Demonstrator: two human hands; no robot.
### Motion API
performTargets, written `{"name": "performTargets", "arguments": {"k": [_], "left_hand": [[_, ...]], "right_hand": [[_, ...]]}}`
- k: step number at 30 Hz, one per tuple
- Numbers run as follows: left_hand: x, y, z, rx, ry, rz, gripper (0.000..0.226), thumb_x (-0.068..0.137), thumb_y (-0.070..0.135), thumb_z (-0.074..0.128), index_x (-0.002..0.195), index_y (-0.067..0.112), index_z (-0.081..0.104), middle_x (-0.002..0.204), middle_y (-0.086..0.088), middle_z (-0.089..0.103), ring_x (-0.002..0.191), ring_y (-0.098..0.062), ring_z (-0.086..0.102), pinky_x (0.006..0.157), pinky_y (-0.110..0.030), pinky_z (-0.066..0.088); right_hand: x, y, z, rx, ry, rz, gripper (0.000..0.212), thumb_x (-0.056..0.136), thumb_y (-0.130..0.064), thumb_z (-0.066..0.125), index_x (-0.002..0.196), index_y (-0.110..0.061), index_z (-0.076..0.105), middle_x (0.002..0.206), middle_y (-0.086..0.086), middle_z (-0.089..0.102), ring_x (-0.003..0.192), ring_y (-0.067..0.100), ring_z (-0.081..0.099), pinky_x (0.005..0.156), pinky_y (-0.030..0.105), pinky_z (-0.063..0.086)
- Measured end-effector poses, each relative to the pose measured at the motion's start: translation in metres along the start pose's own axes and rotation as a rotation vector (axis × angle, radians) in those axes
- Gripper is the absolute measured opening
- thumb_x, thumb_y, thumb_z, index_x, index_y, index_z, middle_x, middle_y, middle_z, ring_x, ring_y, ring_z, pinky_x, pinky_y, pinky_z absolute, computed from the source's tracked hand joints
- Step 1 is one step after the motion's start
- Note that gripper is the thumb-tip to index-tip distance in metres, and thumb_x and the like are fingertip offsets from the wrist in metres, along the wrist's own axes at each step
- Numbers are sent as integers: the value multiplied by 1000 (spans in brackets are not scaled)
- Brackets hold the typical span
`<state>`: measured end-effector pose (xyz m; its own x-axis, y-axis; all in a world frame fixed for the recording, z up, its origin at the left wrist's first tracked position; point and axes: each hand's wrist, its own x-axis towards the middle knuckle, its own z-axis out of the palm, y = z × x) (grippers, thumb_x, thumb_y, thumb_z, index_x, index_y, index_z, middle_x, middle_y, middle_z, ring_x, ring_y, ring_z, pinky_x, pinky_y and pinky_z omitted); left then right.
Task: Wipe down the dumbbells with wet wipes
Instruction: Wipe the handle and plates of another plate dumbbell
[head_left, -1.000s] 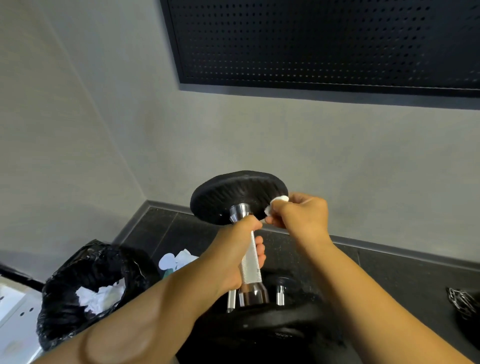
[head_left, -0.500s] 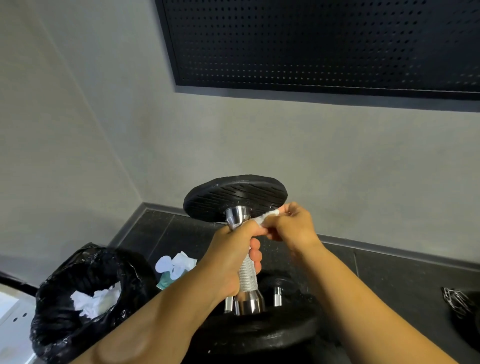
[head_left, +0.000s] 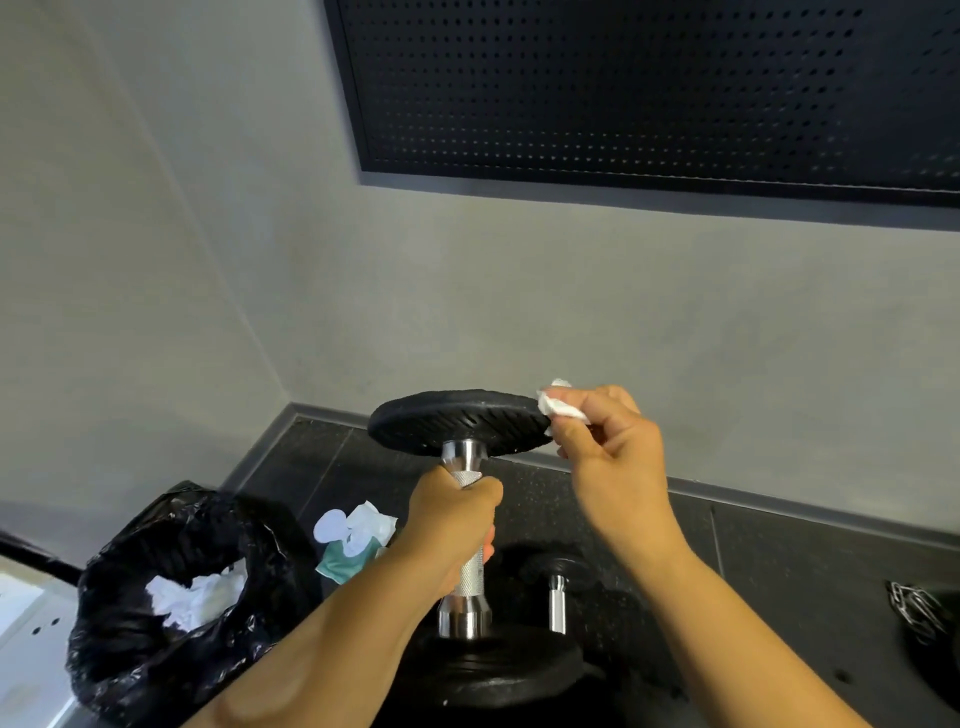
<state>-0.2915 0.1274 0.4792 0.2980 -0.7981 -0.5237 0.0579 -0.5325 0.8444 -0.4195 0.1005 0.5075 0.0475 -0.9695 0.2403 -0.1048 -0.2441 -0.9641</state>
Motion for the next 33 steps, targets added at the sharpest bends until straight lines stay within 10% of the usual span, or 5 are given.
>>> {"name": "performTargets", "arguments": {"k": [6, 14, 22, 29, 33], "left_hand": [[7, -10, -2, 317, 55, 185, 8, 89, 18, 55, 87, 10, 55, 64, -2, 51, 47, -12, 48, 43, -21, 39], [-5, -14, -4, 810, 176, 381, 7, 89, 21, 54, 92, 16, 49, 93, -6, 66, 85, -22, 65, 66, -33, 49], [-12, -15, -2, 1004, 195, 505, 35, 92, 19, 48, 127, 20, 42, 89, 2, 60, 87, -22, 63, 72, -33, 50], [-21, -10, -1, 906, 181, 578, 12, 91, 23, 52, 89, 25, 40, 73, 7, 51, 67, -13, 51, 63, -25, 41], [-17, -11, -8, 849, 187, 578, 28, 89, 19, 54, 66, 19, 37, 57, 7, 41, 52, -8, 42, 51, -18, 32]], "right_hand": [[-6, -10, 18, -216, -90, -342, 17, 87, -14, 63, 100, -14, 74, 83, -12, 49, 78, 1, 52, 70, 12, 44], [11, -39, 35, -699, -332, -586, 17, 87, -27, 60, 91, -17, 73, 77, 0, 52, 60, 22, 53, 51, 35, 46], [69, -49, 62, -590, -574, -12, 21, 82, -24, 70, 72, -6, 67, 62, 7, 58, 60, 22, 54, 62, 31, 47], [94, -21, 59, -478, -547, 364, 26, 82, -4, 65, 59, -4, 54, 45, 3, 45, 40, 14, 39, 40, 19, 32], [90, 13, 35, -409, -482, 470, 25, 90, -12, 62, 87, 13, 65, 55, 10, 53, 43, 16, 43, 42, 22, 36]]}}
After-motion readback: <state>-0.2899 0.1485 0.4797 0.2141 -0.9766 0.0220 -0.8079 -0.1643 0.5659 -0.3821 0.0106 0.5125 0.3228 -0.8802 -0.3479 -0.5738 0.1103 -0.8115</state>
